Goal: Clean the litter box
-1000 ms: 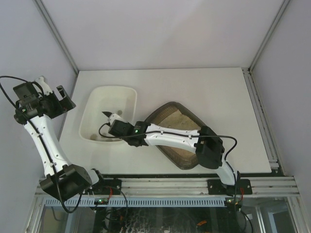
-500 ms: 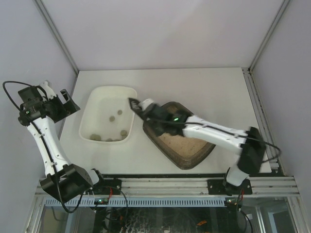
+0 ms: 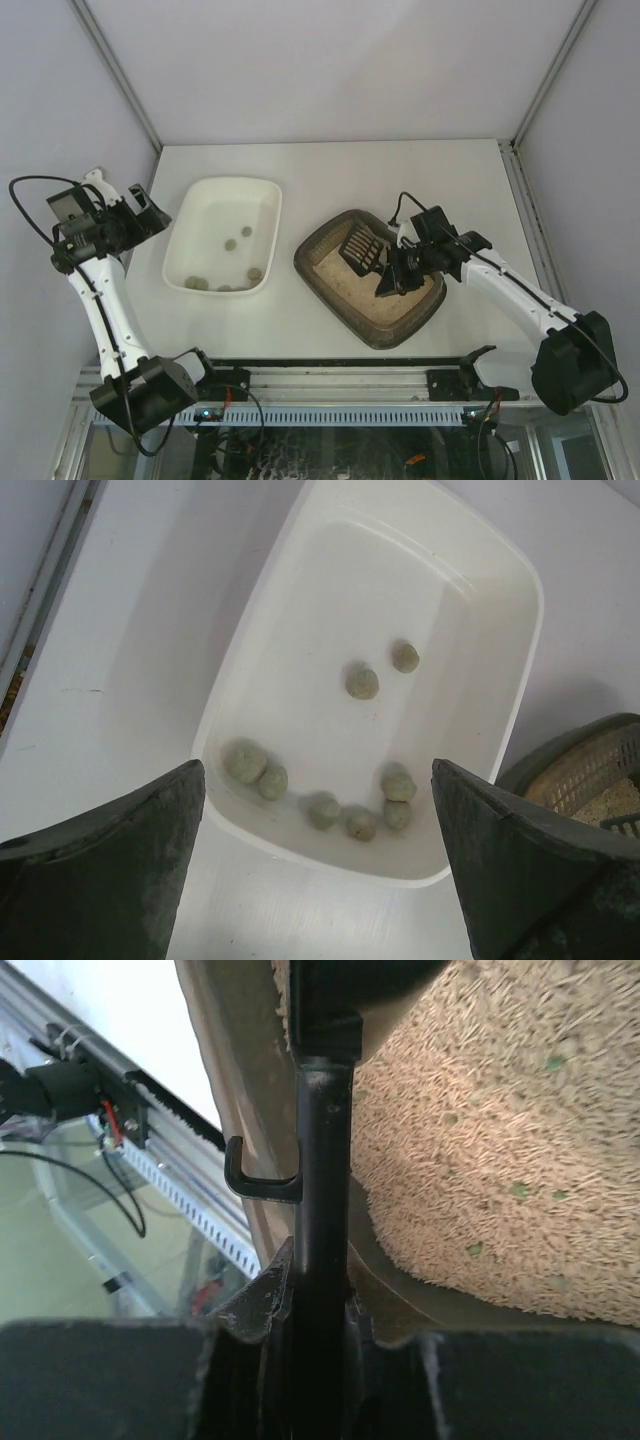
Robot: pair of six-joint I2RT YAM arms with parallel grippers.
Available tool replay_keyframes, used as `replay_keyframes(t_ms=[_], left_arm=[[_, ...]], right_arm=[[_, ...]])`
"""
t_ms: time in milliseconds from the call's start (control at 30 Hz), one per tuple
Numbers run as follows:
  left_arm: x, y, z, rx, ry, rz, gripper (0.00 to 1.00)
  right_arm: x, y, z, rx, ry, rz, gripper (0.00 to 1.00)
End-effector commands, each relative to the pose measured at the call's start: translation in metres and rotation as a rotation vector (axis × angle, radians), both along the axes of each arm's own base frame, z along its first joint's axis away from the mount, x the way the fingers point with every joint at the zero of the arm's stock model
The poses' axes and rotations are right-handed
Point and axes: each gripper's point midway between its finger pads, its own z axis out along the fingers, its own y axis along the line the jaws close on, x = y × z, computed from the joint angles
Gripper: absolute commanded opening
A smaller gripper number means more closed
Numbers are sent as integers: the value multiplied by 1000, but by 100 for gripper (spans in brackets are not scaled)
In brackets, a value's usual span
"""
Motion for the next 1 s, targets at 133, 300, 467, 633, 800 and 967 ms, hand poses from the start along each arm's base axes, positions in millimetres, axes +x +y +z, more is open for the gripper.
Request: replay_keyframes(t_ms=[133, 300, 467, 633, 800, 967], left_arm=[[7, -7, 0, -7, -35, -22, 98], [8, -7, -4, -10, -26, -27, 98], [9, -9, -5, -16, -32, -33, 98], [10, -11, -3, -18, -42, -41, 98], [9, -11, -2, -9, -44, -42, 98], [9, -14, -4, -19, -46, -52, 98]], right_arm=[[-15, 16, 5, 140, 161, 34, 0], [-15, 14, -7, 127, 221, 16, 0], [-10, 6, -16, 69, 183, -10, 23], [-3, -7, -25, -12, 149, -53, 40], [3, -14, -22, -74, 100, -79, 100], [18, -23, 20, -174, -96, -107, 100]])
